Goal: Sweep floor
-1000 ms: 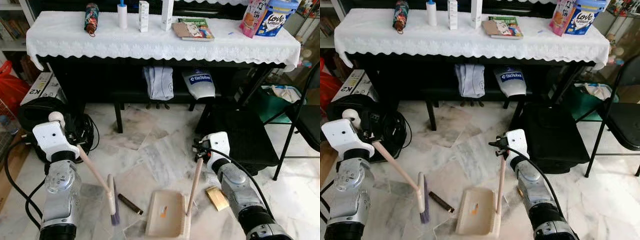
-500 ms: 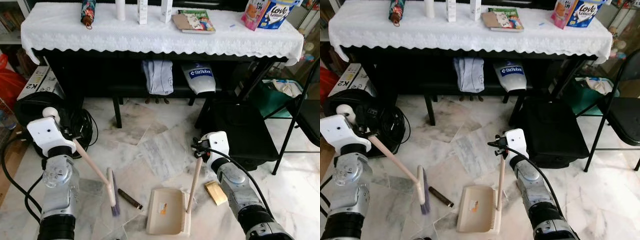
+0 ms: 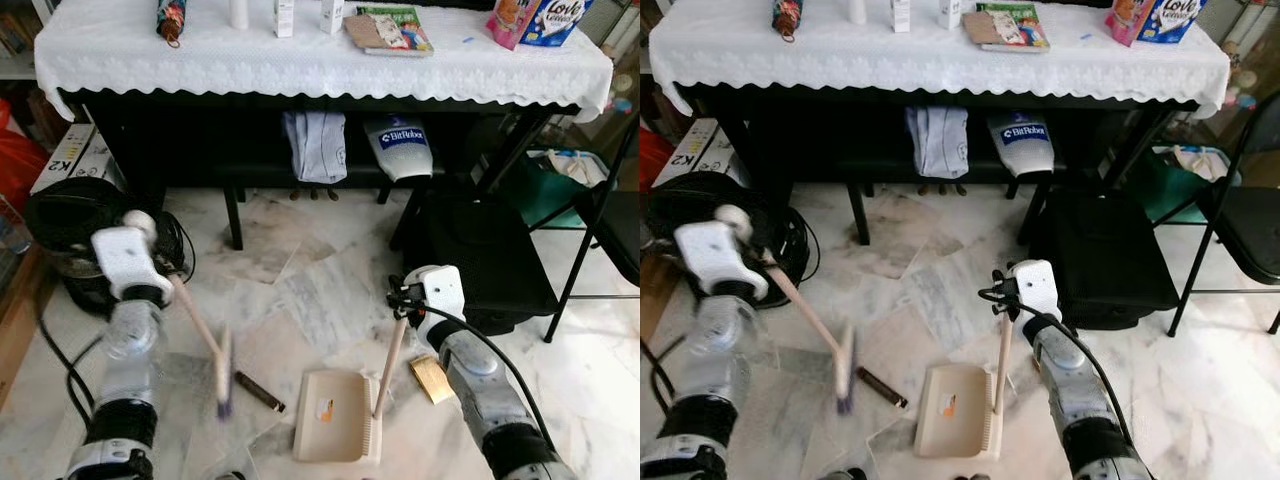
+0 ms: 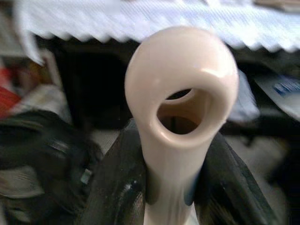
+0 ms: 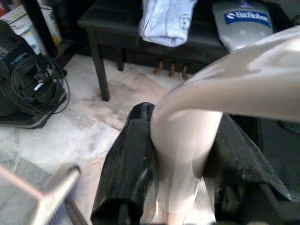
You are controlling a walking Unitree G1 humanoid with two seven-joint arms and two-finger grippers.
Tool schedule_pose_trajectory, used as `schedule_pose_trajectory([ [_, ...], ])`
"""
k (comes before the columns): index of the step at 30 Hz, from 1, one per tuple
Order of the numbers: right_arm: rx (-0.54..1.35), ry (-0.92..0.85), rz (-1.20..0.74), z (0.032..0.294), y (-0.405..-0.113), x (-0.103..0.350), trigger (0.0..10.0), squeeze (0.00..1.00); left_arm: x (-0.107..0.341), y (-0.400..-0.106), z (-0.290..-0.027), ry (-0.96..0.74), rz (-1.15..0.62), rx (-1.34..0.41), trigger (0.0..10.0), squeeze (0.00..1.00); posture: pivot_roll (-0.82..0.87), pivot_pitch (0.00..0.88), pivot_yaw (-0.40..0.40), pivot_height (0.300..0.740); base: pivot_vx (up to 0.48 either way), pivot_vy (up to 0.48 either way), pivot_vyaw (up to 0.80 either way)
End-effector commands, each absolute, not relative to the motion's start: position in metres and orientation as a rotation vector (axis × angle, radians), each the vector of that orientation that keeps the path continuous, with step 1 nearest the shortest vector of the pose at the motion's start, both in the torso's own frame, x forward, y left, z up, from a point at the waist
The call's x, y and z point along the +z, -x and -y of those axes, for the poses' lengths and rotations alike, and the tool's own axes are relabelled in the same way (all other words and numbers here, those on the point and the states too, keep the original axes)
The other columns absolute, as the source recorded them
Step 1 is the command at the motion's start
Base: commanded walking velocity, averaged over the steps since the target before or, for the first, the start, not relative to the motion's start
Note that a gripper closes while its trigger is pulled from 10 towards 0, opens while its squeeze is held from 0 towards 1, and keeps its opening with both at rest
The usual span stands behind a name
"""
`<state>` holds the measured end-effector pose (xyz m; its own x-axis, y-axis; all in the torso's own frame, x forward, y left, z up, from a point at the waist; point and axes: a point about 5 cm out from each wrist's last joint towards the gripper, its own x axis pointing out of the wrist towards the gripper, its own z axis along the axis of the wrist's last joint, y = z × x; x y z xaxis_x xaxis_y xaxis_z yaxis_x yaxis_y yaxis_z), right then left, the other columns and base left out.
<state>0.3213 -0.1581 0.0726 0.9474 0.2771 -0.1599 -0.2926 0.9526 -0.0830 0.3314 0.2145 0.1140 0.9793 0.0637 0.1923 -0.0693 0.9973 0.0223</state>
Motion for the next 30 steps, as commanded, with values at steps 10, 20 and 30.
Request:
schedule_pose_trajectory([
  [10,0.264,0.131,-0.158,0.173,-0.319,0.077,10.0,0.00,0.070,-0.318,-0.206,0.132,0.001,-0.037,10.0,0.00,-0.10,0.206,-0.111,0.740,0.000,0.000,0.00],
  [20,0.289,0.111,-0.144,0.157,-0.333,0.083,10.0,0.00,0.080,-0.299,-0.226,0.397,0.087,0.064,10.0,0.00,-0.03,0.162,-0.123,0.740,0.000,0.000,0.00],
  [30,0.301,0.094,-0.138,0.145,-0.343,0.085,10.0,0.00,0.132,-0.280,-0.230,0.364,0.181,-0.111,10.0,0.00,0.02,0.119,-0.119,0.740,0.000,0.000,0.00],
])
